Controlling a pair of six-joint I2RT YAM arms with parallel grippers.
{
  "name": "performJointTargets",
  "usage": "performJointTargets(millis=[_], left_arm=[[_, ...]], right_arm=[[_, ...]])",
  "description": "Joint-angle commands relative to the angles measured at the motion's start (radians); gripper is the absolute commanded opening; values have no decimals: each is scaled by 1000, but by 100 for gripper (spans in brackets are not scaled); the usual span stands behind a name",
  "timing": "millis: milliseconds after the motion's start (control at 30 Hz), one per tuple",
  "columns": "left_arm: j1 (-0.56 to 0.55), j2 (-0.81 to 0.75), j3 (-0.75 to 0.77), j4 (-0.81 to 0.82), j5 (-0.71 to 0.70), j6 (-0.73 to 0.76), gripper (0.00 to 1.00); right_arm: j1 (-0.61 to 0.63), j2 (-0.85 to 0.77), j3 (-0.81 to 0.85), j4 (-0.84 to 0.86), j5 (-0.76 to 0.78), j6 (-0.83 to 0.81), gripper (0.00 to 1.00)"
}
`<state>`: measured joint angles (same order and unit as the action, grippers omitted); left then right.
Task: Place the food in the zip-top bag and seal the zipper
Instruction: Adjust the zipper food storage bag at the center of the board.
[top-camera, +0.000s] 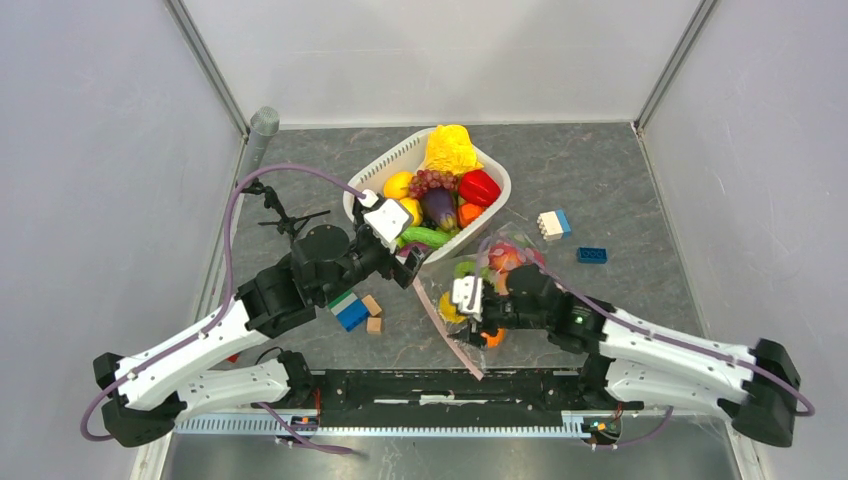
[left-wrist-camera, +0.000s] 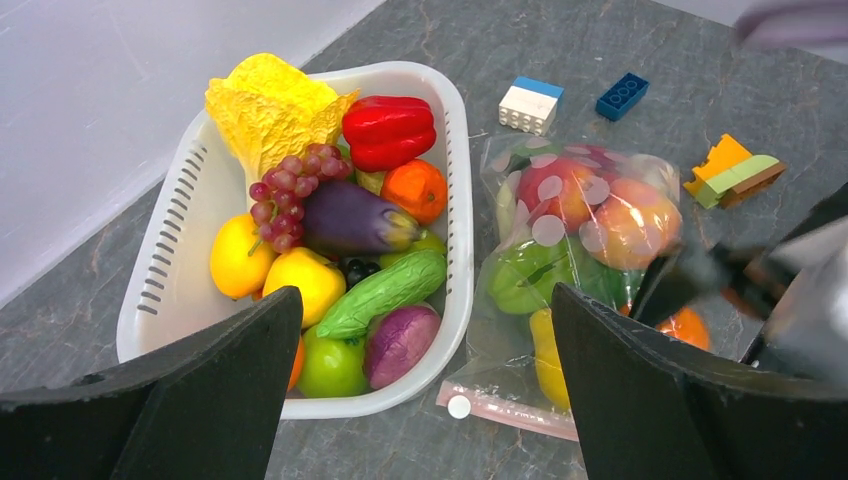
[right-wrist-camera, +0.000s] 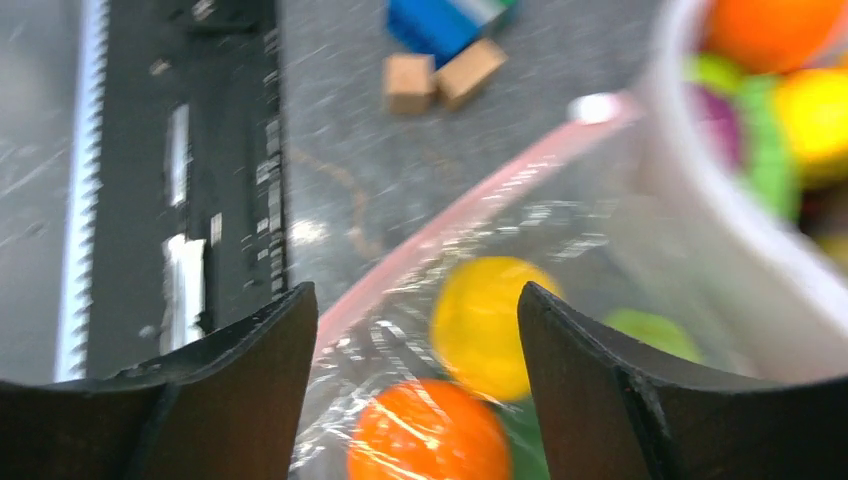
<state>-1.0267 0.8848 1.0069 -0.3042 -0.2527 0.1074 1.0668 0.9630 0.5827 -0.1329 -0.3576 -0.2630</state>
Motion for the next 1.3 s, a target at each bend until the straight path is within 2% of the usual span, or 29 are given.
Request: performJointTargets(millis=[0,67,133,200,300,400,500,633,833,933,1067,1200,1267], left_arm=[[7,-9,-3,24,-2,-34,100],[8,-21,-12,29,-6,-40,100],[8,-29,-24,38,-8,-43,100],[9,-29,-26,41,-6,-47,100],[10,-22,-24,43,2,-48,100],[9,-12,-22,47,10,-54,100],[11,-14,-36,54,21,-76,100],[10,-23,-55,57,25,-94,100],[10,-41,-84,56,0,-97,100],[11,-36,-91,57,-5,-97,100],[12,-27,-93,56,-9,-97,100],[15,-23,-99,62,-19,-97,100],[17,-20,-106,69,-25,-117,100]], right_arm=[[-1,-207,-8,172,378,42,83],[-3,-291,-62,243,711,72,96],[-34,-304,-77,236,979,128,98],[-144,-259,-12,60,1039,235,98],[-242,-223,1,-2,887,301,98],[-263,-212,-43,51,730,328,98],[-279,-136,-45,62,588,338,98],[-279,-44,-29,66,383,301,96],[-278,-28,-70,90,49,219,94],[-277,-30,-89,63,-15,172,90],[-277,-111,-90,58,-6,138,91],[-277,-289,-129,210,13,137,94],[-277,-376,-173,284,79,143,96]])
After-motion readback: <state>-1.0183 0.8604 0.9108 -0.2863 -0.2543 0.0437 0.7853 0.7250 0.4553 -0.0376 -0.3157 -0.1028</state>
